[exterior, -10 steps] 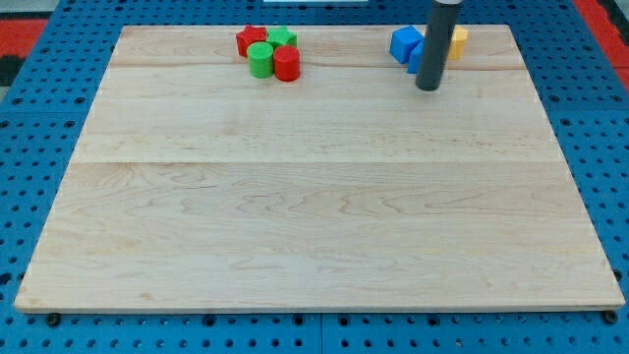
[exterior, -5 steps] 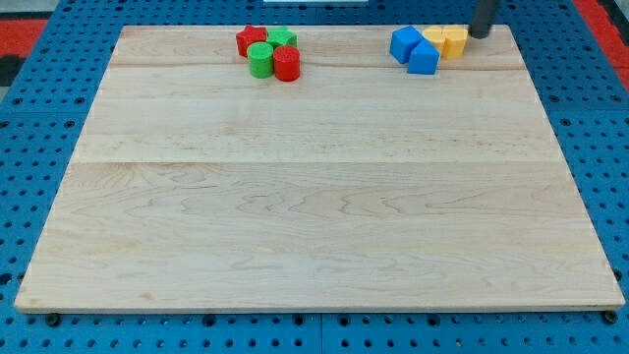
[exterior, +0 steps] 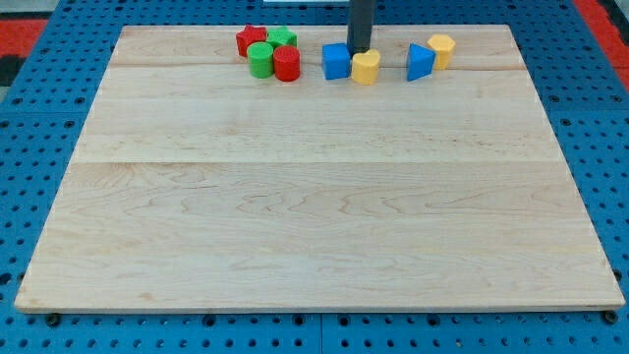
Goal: Move the yellow heart below the blue cube
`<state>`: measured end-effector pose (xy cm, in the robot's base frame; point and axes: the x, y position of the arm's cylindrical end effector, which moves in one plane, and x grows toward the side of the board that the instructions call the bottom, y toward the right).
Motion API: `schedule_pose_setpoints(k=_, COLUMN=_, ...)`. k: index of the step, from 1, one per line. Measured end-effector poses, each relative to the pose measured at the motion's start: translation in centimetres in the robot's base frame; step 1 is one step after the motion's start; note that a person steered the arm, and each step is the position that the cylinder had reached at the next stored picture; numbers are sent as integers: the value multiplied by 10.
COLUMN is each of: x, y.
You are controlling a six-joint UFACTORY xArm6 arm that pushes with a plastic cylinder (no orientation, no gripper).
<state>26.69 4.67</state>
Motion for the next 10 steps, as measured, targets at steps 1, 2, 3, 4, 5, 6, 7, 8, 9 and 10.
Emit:
schedule_pose_setpoints(k=1, x=32, y=-15)
schedule_pose_setpoints(k=2, x=17, y=4)
schedule_pose_setpoints(k=3, x=-12, y=18)
schedule_pose_setpoints(k=4, x=-2, y=52)
schedule_pose_setpoints(k=5, x=50, y=50)
schedule_pose_setpoints(k=6, x=75, y=18)
schedule_pose_setpoints(k=7, x=60, y=-13)
schedule_pose_setpoints(k=8, x=61, y=-23)
schedule_pose_setpoints(k=9, x=63, y=-30)
schedule_pose_setpoints(k=10, x=64, y=0)
